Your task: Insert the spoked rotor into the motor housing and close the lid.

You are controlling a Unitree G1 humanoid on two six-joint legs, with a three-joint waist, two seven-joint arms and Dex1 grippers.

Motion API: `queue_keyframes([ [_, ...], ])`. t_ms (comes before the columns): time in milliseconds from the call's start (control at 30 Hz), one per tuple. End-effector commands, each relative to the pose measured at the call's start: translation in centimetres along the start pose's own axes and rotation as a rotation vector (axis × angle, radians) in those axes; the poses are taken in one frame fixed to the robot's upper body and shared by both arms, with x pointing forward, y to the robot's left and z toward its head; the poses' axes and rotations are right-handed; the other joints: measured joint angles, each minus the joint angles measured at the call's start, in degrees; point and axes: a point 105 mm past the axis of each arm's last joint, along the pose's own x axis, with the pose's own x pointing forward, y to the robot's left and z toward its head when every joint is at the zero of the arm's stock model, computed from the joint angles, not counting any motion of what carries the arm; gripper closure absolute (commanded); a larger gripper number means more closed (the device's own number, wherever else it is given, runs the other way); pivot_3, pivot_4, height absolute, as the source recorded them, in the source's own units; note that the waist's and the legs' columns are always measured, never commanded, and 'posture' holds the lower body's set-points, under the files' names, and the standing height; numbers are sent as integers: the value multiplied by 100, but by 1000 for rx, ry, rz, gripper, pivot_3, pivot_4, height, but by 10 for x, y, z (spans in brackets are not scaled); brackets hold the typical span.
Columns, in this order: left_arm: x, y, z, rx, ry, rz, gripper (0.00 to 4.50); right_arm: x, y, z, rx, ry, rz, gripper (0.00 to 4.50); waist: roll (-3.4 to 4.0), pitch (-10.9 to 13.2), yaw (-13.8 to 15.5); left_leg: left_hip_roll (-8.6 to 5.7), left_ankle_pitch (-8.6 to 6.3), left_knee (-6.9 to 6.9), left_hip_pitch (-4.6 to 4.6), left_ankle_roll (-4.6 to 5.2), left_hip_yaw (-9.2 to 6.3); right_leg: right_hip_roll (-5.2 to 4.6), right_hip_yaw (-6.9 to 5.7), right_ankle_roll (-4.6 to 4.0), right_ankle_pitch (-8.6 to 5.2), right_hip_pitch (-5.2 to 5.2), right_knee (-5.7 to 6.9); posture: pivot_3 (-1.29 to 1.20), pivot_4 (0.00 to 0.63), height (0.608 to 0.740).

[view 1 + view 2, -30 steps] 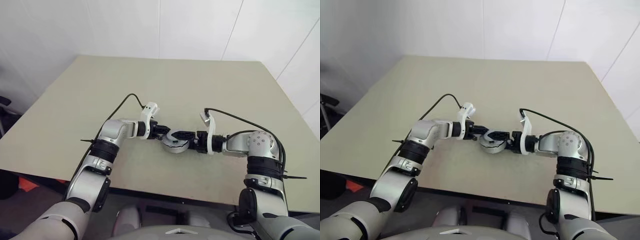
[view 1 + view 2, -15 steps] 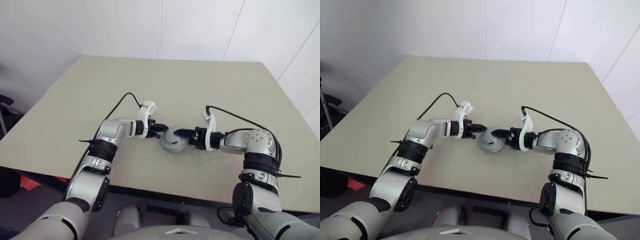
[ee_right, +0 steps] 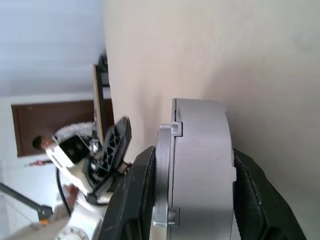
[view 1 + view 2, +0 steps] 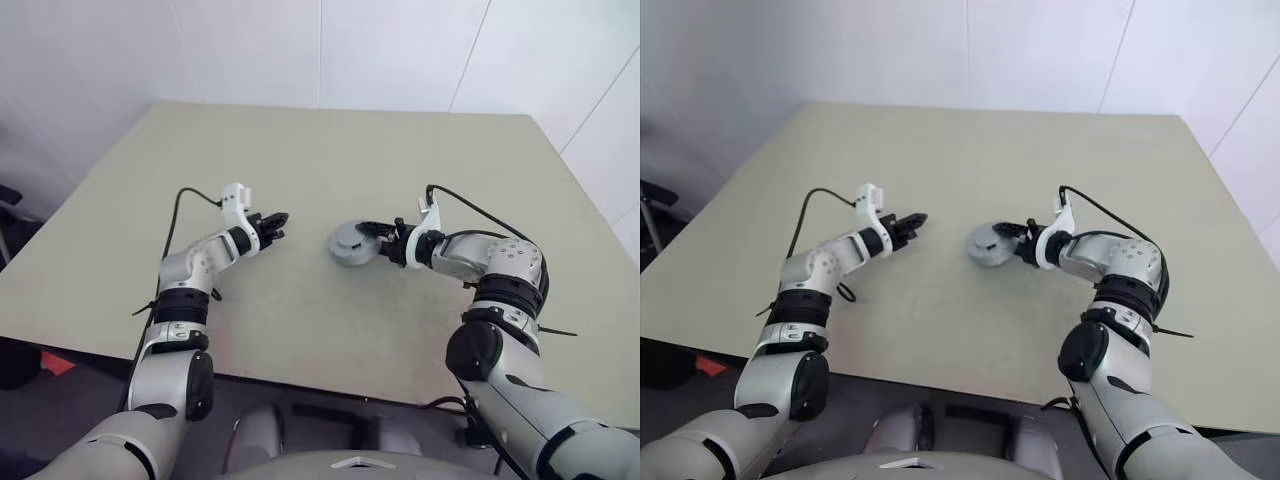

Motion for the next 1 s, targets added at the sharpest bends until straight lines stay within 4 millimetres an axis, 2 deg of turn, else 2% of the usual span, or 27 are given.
queue_keyframes([
  [33,-8,-8,11,-69,-72,-48,4500,7,47,17,56,-84,145,2384,1,1,-1,2,2,4,-10,10,1,2,0,-1,0,-10,3,0,0,740],
  [100,-11,-18,7,-131,-73,-109,4500,10,64,16,74,-79,205,2384,2,2,2,5,2,8,-27,22,3,2,-4,-12,-6,-23,3,0,0,740],
  [200,-17,-26,4,-218,-83,-161,3913,14,95,4,49,-34,298,2387,2,2,-6,11,-16,21,-33,54,11,2,-6,-20,-11,-23,8,0,0,740],
  [267,-26,-32,7,-253,-104,-213,3273,15,105,-2,26,-12,322,2387,2,2,-5,15,-26,37,-35,69,14,2,-6,-22,-12,-21,15,0,0,740],
  [367,-39,-30,9,-267,-116,-218,2310,14,113,-5,14,0,343,2387,2,3,6,14,-32,47,-32,76,14,1,-5,-22,-12,-10,14,0,0,740],
  [600,-54,-32,8,-312,-120,-266,20,17,110,-6,7,11,320,2387,0,3,12,14,-35,65,-32,42,10,1,0,13,6,-1,13,0,0,740],
  [667,-48,-33,5,-364,-101,-266,20,17,112,-10,-8,30,332,2387,0,4,4,14,-26,66,-28,27,9,1,3,21,11,0,13,0,0,740],
  [800,-38,-48,8,-530,-97,-381,20,15,118,-22,-52,84,361,2387,-1,4,3,14,-10,66,-20,0,5,4,6,43,29,2,21,0,0,740],
  [1000,-28,-72,18,-664,-99,-536,20,18,107,-36,-82,128,329,2387,-2,4,12,13,-5,66,-21,-6,1,6,7,47,36,3,25,0,0,740],
])
